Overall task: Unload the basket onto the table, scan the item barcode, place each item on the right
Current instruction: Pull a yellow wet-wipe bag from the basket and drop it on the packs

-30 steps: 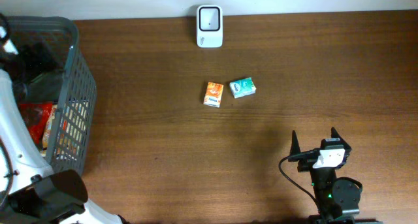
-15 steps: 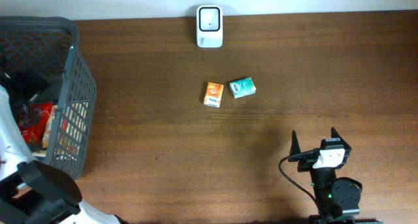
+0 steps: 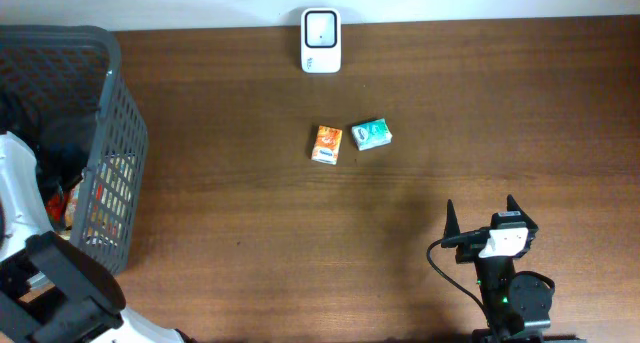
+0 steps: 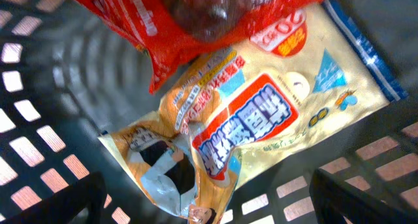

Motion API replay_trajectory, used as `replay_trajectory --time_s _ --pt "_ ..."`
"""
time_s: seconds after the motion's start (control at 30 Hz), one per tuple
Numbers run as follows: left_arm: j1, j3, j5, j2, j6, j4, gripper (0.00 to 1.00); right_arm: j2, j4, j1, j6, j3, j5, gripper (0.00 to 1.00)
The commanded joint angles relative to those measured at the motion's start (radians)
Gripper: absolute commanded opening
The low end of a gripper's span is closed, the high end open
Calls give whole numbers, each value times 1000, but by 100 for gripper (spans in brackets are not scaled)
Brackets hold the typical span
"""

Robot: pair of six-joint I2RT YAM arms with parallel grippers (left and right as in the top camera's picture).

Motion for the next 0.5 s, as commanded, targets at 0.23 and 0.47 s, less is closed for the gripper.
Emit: replay_trajectory --time_s 0.23,0.47 --pt "6 -393 -48 -5 -5 327 79 -6 -3 -5 5 -9 2 98" --pt "6 -304 31 -23 -6 264 0 -6 -3 -5 5 -9 2 98"
